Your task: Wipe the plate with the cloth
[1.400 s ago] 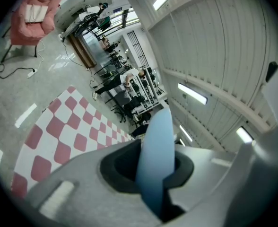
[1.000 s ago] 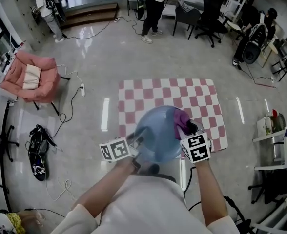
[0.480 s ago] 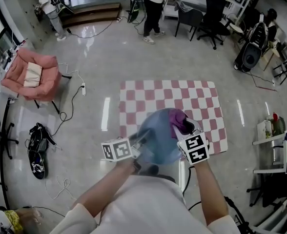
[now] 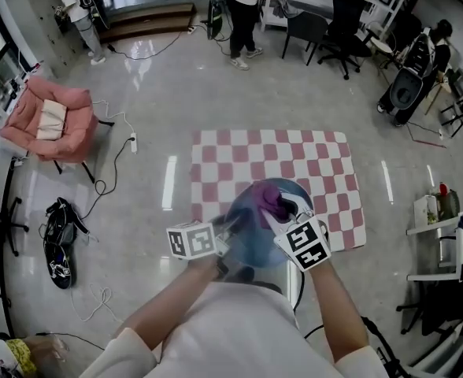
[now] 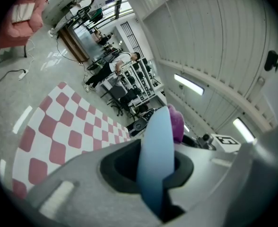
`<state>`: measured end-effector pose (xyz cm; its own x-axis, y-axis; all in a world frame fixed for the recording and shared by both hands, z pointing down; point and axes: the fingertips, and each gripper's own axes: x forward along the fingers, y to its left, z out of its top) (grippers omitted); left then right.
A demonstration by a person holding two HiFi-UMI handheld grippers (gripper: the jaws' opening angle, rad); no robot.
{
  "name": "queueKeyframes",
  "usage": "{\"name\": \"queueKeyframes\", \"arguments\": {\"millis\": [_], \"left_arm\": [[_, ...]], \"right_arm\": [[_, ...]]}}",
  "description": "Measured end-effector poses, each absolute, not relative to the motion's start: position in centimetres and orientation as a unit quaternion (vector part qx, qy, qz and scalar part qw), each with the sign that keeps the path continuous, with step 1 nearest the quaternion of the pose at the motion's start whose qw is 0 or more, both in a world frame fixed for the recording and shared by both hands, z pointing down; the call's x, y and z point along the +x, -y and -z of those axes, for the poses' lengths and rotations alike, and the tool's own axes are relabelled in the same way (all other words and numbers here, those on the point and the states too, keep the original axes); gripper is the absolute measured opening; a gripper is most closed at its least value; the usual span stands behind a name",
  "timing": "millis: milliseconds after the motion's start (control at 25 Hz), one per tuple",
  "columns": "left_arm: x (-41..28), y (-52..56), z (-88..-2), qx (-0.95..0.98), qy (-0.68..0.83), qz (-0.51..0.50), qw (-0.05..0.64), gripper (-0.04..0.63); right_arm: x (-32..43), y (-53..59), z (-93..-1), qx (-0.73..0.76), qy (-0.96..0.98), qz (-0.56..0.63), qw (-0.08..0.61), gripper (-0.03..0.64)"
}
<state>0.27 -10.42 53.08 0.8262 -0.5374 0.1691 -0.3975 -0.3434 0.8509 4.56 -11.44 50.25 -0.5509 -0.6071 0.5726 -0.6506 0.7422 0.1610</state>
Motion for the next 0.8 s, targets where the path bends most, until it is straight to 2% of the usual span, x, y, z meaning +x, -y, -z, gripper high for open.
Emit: {"name": "queueKeyframes", "arguments": {"millis": [520, 800], "left_arm": [[1.0, 10.6, -53.1, 0.839, 0.256, 0.046, 0.478, 0.049], [1.1, 10.5, -53.0, 0.855, 0.253, 0.024, 0.452, 0.044]], "right_arm": [[1.7, 10.8, -49.4, 0.279, 0.905, 0.017, 0.320, 0.120], [3.2, 12.5, -49.3, 0.324, 0.898, -0.023, 0.298, 0.124]]}}
